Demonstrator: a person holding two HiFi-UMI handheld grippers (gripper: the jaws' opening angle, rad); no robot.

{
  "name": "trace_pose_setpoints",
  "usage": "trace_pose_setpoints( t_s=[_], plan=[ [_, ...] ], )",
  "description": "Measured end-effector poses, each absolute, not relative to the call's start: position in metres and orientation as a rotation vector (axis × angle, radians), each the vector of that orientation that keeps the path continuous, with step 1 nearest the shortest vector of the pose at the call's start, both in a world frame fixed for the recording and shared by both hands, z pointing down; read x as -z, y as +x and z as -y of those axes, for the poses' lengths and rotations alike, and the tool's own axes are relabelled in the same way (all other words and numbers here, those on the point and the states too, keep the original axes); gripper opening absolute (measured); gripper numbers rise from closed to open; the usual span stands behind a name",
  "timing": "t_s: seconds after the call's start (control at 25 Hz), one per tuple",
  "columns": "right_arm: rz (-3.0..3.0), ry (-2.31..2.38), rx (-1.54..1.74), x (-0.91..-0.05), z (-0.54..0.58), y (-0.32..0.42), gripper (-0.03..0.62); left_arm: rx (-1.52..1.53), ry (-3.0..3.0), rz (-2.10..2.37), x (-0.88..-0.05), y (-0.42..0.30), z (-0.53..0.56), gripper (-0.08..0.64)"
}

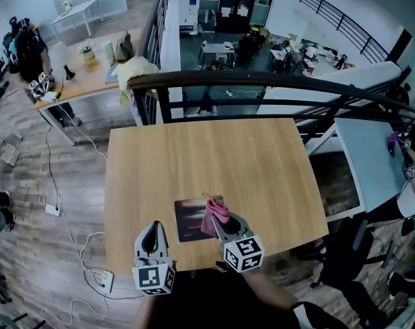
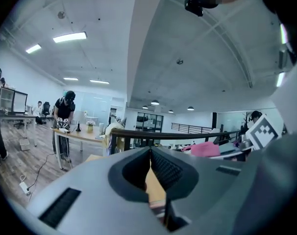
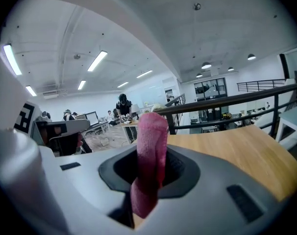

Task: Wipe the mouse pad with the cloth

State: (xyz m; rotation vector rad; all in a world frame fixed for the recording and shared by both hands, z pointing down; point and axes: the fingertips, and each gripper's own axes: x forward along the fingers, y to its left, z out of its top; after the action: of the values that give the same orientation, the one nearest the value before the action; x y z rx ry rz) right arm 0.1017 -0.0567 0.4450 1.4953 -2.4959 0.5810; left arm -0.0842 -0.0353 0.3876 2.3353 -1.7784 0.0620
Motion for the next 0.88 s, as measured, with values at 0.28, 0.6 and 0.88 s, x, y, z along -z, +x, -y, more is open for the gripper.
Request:
trace_pose_setpoints(
  t_s=[0.28, 0.6, 0.88],
  plan=[
    [2.515, 1.486, -0.542, -0.437, 0.030, 0.059, 0.089, -0.051, 2.297, 1.751, -0.403, -0.099, 0.028, 0.023],
    [2.542, 1.550, -0.522, -0.432, 0.030, 0.049, 0.089, -0.087, 2.362, 1.719, -0.411, -0.109, 0.033, 0.023],
    [2.532, 1.576, -0.495, -0.429, 0.027, 0.048, 0.089, -0.079, 2.407, 1.679, -0.407, -0.107, 0.032, 0.023]
  ],
)
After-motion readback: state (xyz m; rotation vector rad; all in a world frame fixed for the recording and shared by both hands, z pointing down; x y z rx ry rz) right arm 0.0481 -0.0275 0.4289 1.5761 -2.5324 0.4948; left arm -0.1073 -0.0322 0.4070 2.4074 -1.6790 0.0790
